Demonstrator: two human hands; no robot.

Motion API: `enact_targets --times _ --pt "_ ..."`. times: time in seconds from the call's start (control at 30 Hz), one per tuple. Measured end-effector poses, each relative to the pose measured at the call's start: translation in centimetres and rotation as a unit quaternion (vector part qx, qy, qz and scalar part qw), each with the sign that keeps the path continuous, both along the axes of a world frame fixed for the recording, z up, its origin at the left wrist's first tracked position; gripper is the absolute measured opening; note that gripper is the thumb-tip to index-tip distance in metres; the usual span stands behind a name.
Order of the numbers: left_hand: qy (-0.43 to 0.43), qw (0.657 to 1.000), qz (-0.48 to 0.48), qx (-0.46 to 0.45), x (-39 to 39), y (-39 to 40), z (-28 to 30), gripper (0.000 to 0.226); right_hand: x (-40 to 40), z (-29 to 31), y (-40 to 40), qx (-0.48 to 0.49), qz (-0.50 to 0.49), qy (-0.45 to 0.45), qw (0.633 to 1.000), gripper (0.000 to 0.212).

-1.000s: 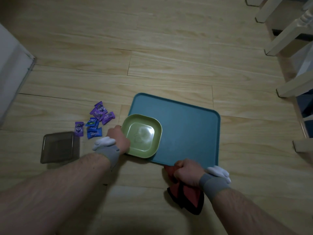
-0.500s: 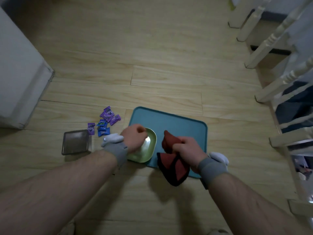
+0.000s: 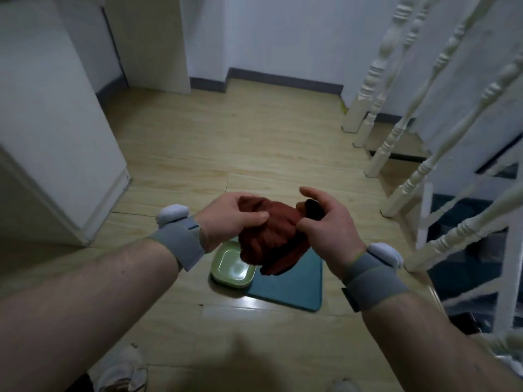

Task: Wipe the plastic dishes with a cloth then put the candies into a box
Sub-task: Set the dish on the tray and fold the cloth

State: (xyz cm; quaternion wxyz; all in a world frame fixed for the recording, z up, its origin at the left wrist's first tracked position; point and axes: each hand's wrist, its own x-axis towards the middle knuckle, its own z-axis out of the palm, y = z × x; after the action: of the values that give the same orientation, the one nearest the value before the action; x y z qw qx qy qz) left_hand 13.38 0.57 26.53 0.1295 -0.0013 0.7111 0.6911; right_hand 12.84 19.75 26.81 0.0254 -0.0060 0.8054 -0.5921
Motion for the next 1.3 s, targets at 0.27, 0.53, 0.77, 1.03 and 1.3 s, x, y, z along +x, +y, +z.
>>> enact_targets --times 0.27,0.53,0.77,1.03,1.3 --pt "0.141 0.980 -0.100 -0.099 4.0 -0.5 3.8 0.037 3.6 3.2 1.0 -0.026 0.129 -0.091 0.987 0.050" --pt "0.159 0.961 -0.168 -0.152 4.7 -0.6 5.6 0.033 4.2 4.1 1.8 0.061 0.268 -0.095 0.957 0.025" --pt "0.165 0.882 -0.234 -0.375 4.0 -2.0 6.8 0.026 4.3 5.0 2.7 0.181 0.261 -0.044 0.947 0.015" --pt "0.160 0.710 -0.285 -0.624 3.0 -1.8 7.3 0.016 4.3 4.7 3.2 0.379 0.237 0.040 0.893 0.013" --pt "0.179 0.697 -0.285 -0.633 2.0 -1.8 6.2 0.019 3.7 2.3 5.3 0.432 0.200 0.062 0.877 0.026"
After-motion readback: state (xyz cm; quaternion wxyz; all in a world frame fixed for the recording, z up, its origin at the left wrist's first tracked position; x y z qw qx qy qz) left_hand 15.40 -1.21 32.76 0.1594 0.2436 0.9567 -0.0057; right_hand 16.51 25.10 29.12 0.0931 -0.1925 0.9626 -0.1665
